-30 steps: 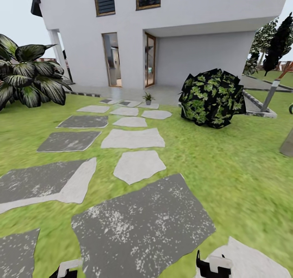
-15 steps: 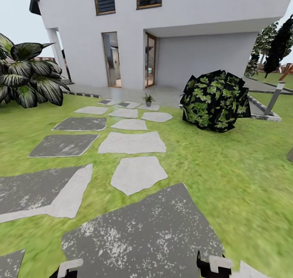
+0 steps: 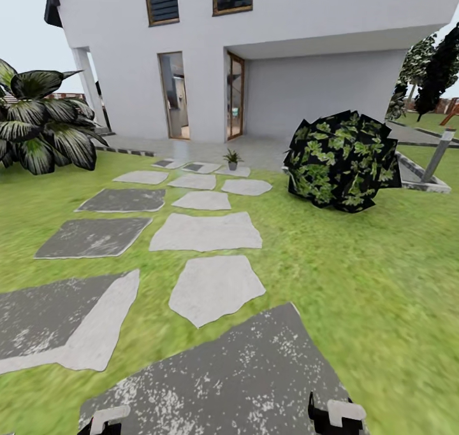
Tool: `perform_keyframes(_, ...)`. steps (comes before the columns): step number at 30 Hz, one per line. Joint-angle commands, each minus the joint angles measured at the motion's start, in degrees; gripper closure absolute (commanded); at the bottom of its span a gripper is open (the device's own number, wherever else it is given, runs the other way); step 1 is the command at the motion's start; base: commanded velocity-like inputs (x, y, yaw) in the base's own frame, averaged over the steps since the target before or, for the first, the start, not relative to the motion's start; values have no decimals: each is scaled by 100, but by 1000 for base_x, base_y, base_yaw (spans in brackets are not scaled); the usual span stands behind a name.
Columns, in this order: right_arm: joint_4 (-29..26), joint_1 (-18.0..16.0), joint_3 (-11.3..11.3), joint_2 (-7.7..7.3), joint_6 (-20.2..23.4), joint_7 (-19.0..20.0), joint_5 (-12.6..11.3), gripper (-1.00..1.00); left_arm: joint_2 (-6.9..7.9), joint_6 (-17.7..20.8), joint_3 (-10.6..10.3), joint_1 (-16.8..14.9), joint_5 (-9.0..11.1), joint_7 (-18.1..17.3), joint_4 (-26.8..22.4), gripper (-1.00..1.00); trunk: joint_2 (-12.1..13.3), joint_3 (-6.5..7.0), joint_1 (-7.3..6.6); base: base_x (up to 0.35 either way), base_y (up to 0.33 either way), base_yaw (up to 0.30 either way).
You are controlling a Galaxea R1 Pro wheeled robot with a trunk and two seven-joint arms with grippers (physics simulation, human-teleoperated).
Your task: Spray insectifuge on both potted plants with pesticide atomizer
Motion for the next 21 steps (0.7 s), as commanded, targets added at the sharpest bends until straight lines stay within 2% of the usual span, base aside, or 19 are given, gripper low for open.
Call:
perform_keyframes(1, 5, -4, 6, 1, 6, -59, 56, -100, 0, -20, 33, -4, -52, 17, 7, 100, -2, -5, 2, 337, 0, 0)
perform_keyframes(21, 5, -4, 6, 1, 6, -60, 56, -100, -2, -20, 33, -4, -52, 18, 7, 100, -2, -5, 2, 337, 0, 0)
